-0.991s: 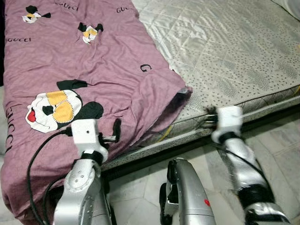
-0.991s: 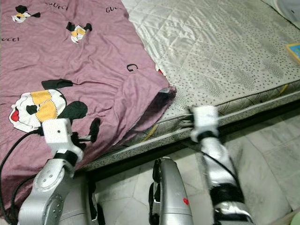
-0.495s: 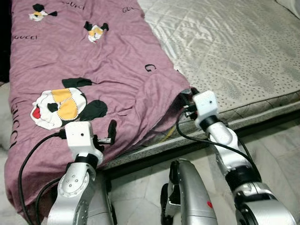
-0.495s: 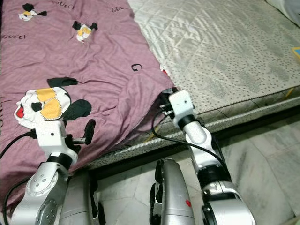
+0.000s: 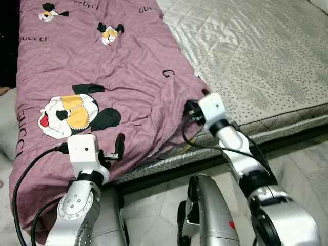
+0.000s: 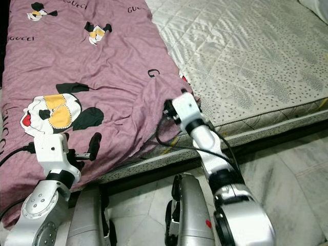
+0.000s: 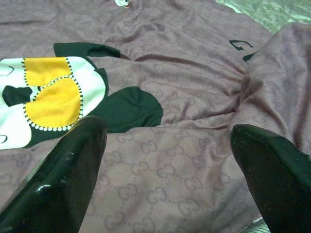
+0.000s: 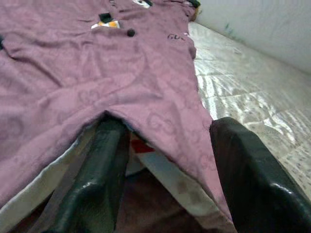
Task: Clean up the room
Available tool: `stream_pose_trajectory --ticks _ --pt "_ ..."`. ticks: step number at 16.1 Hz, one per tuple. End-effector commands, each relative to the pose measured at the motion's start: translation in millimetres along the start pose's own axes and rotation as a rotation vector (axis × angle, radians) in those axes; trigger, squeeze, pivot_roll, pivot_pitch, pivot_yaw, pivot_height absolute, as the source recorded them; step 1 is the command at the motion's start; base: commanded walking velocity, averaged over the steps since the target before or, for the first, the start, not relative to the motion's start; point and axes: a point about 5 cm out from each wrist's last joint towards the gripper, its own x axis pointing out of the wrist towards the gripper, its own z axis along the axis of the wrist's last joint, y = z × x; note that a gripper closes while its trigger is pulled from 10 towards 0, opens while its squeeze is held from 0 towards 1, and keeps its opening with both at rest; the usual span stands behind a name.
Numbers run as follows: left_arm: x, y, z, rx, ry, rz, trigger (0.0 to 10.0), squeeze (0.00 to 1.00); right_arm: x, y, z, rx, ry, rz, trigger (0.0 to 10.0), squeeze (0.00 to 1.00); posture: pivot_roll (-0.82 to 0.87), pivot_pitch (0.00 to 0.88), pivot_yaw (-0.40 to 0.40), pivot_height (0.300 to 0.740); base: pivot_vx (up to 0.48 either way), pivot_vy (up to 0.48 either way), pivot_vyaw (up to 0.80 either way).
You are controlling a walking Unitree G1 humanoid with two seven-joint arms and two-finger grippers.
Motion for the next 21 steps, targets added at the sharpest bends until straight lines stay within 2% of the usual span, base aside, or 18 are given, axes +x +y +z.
stream_pose_trajectory --ticks 1,3,4,5,9,16,21 --pt "-5.4 3.3 -1.4 0.010 0.021 0.007 10.0 0.00 -1.1 10.7 -6.9 0.001 0.040 0.015 10.0 0.00 0.24 0.327 0.018 0.551 0.000 0.000 0.00" --pt "-8.9 5.6 -0.9 0.018 0.029 0.009 10.0 0.00 3.3 15.2 -5.5 0.014 0.057 -0.003 10.0 0.00 0.25 0.333 0.026 0.551 0.000 0.000 0.00" --pt "-10.4 6.7 -0.3 0.023 0.033 0.009 10.0 0.00 7.2 17.2 -3.4 0.034 0.068 -0.020 3.7 0.00 0.27 0.339 0.035 0.551 0.000 0.000 0.00" --pt "-11.1 7.4 0.5 0.026 0.035 0.010 10.0 0.00 10.4 19.1 -1.5 0.038 0.077 -0.029 0.0 0.00 0.28 0.341 0.037 0.551 0.000 0.000 0.00" --pt "-12.2 8.1 2.9 0.032 0.043 0.012 10.0 0.00 16.2 19.1 2.5 0.040 0.088 -0.062 0.0 0.00 0.29 0.340 0.038 0.551 0.000 0.000 0.00" --pt "-9.8 3.8 2.2 0.022 0.048 0.003 10.0 0.00 11.3 12.0 -5.9 0.044 0.123 -0.110 0.0 0.00 0.27 0.334 0.036 0.551 0.000 0.000 0.00" --pt "-5.0 0.2 1.6 0.012 0.037 -0.004 10.0 0.00 12.2 4.6 -6.3 0.112 0.139 -0.153 0.0 0.00 0.24 0.308 0.022 0.551 0.000 0.000 0.00"
